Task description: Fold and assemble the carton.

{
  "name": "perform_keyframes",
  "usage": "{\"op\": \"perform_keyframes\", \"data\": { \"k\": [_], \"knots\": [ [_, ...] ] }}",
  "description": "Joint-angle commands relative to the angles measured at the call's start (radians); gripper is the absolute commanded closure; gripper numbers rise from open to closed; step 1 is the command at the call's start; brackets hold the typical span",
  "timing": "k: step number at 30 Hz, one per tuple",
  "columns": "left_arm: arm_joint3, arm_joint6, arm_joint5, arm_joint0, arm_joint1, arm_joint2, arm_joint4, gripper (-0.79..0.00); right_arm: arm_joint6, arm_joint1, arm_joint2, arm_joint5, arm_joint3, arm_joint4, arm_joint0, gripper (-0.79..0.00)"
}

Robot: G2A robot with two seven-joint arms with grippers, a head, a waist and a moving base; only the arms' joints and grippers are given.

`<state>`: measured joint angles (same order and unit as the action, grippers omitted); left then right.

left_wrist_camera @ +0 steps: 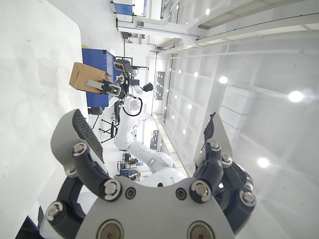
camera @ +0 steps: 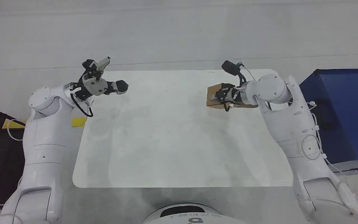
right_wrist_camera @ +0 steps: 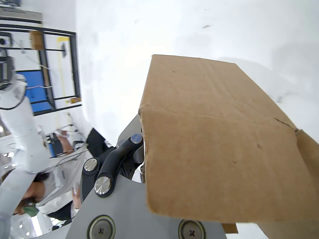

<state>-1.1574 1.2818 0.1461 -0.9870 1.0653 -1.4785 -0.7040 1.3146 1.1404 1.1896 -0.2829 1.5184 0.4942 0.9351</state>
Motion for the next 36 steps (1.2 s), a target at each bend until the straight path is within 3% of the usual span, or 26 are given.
{"op": "perform_keyframes", "data": {
  "k": [1,5,6,7,9,11,12,18,22,24,31,36],
  "knots": [
    [0.000,0.000,0.000,0.000,0.000,0.000,0.000,-0.785,0.103,-0.005,-0.046,-0.015,0.028,0.116,-0.017,0.000],
    [0.000,0.000,0.000,0.000,0.000,0.000,0.000,-0.785,0.180,-0.004,-0.170,-0.042,-0.001,0.345,-0.059,0.000],
    [0.000,0.000,0.000,0.000,0.000,0.000,0.000,-0.785,0.175,0.001,-0.195,-0.048,-0.023,0.371,-0.069,-0.080],
    [0.000,0.000,0.000,0.000,0.000,0.000,0.000,-0.785,0.173,0.006,-0.222,-0.050,-0.046,0.398,-0.080,-0.219],
    [0.000,0.000,0.000,0.000,0.000,0.000,0.000,-0.785,0.173,0.019,-0.275,-0.050,-0.074,0.441,-0.102,-0.363],
    [0.000,0.000,0.000,0.000,0.000,0.000,0.000,-0.785,0.171,0.031,-0.309,-0.051,-0.079,0.450,-0.112,-0.591],
    [0.000,0.000,0.000,0.000,0.000,0.000,0.000,-0.785,0.168,0.035,-0.318,-0.055,-0.070,0.447,-0.116,-0.656],
    [0.000,0.000,0.000,0.000,0.000,0.000,0.000,-0.785,0.156,0.040,-0.330,-0.067,0.042,0.477,-0.076,-0.699],
    [0.000,0.000,0.000,0.000,0.000,0.000,0.000,-0.785,0.111,0.026,-0.280,-0.092,0.243,0.510,0.001,-0.723],
    [0.000,0.000,0.000,0.000,0.000,0.000,0.000,-0.785,0.051,0.014,-0.222,-0.082,0.378,0.479,0.076,-0.785],
    [0.000,0.000,0.000,0.000,0.000,0.000,0.000,-0.785,-0.155,-0.036,0.072,-0.028,0.754,0.439,0.431,-0.776],
    [0.000,0.000,0.000,0.000,0.000,0.000,0.000,-0.785,-0.360,-0.041,0.291,-0.033,0.811,0.254,0.677,-0.785]
  ]
}}
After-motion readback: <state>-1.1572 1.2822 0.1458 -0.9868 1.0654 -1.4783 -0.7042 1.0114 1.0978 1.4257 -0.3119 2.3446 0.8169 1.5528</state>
